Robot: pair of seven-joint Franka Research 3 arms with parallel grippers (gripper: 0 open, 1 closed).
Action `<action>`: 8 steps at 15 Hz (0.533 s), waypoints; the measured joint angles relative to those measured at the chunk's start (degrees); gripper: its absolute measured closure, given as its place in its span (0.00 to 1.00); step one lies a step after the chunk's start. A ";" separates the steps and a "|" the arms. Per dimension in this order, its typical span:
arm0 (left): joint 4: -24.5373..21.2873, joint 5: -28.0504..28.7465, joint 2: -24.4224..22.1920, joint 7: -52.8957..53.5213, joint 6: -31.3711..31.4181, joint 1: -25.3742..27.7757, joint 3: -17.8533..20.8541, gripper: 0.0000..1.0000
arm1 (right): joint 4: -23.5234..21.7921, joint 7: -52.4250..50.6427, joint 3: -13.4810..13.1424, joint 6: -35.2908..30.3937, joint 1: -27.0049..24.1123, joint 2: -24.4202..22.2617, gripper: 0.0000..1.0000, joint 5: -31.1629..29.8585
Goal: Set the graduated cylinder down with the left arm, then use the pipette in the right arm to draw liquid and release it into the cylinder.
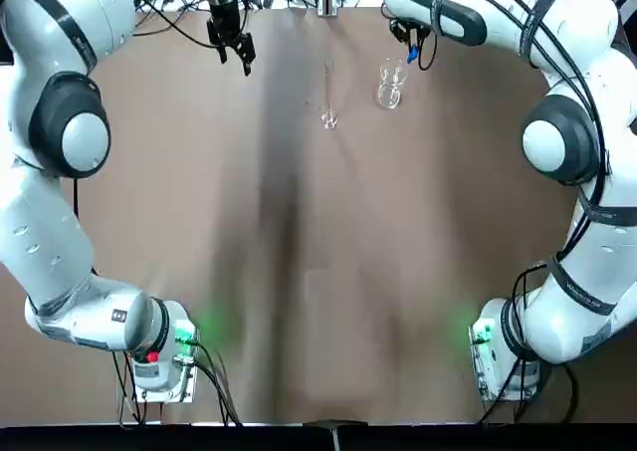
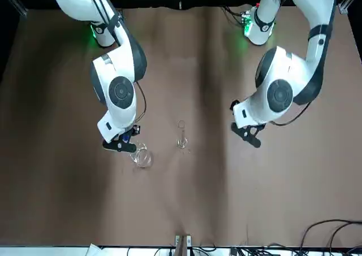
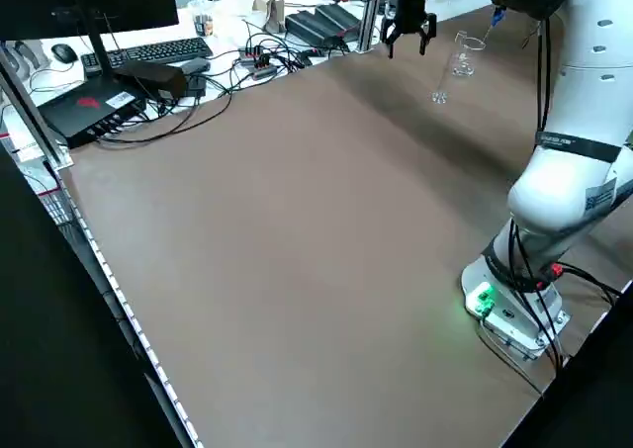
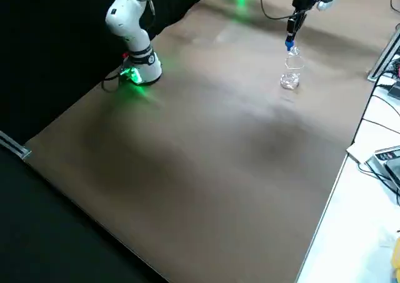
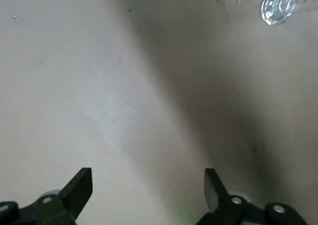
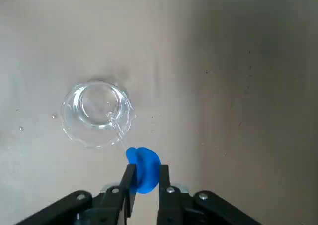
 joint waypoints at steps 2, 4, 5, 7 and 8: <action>0.02 -0.16 2.73 0.85 0.07 1.37 -0.04 0.00 | 0.01 -0.01 0.03 -0.05 0.06 0.00 0.74 0.00; 0.09 -3.32 4.17 2.58 0.55 3.49 -0.25 0.00 | 0.01 -0.01 0.15 -0.05 0.31 0.00 0.72 0.00; 0.13 -4.85 4.58 5.42 0.63 4.49 -0.31 0.00 | 0.02 -0.01 0.18 -0.05 0.47 -0.01 0.71 0.00; 0.17 -6.10 4.87 13.64 0.64 5.62 -0.38 0.00 | 0.35 -0.01 0.23 0.01 0.70 -0.20 0.66 0.06; 0.22 -6.65 4.86 17.69 0.64 5.91 -0.39 0.00 | 0.68 -0.01 0.25 0.01 0.74 -0.45 0.63 0.36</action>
